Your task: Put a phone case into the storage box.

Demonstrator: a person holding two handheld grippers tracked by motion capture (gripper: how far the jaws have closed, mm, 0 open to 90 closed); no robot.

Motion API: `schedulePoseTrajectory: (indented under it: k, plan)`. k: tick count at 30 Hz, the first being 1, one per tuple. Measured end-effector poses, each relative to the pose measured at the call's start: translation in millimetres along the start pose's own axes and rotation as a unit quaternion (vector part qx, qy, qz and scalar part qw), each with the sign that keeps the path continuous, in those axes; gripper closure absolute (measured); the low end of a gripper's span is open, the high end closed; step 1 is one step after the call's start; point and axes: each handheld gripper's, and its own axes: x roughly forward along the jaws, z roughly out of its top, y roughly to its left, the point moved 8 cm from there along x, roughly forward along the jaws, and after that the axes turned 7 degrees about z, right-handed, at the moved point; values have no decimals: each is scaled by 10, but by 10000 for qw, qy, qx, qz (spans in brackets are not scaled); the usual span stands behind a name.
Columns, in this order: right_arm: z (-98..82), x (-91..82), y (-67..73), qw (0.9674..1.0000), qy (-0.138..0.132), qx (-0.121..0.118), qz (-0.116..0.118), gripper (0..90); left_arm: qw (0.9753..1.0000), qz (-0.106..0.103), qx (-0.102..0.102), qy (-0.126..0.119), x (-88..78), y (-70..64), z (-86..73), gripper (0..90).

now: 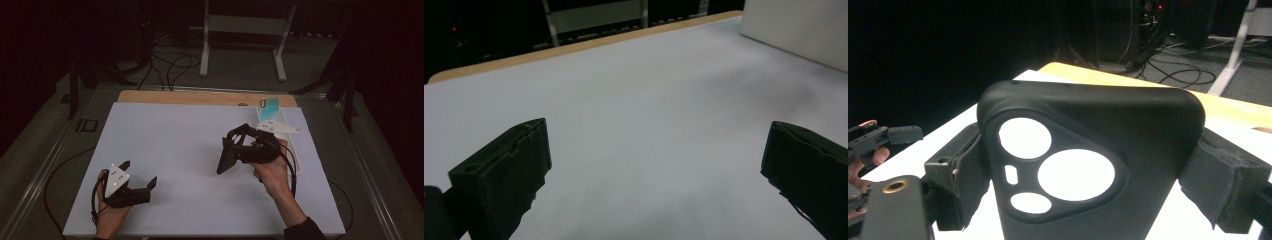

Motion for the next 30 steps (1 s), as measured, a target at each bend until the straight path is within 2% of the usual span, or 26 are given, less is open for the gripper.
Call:
schedulePoseTrajectory:
  k: [11, 24, 30]
  plan:
    - [100, -55, -87, 9999, -135, -23, -100, 141, 9999, 103, -94, 43, 8, 65, -54, 0]
    - [281, -28, -231, 9991, -212, -201, -316, 141, 9998, 166, -111, 73, 28, 85, -71, 0]
    - [340, -11, -290, 9988, -229, -185, -400, 141, 9997, 179, -106, 104, 32, 81, -75, 0]
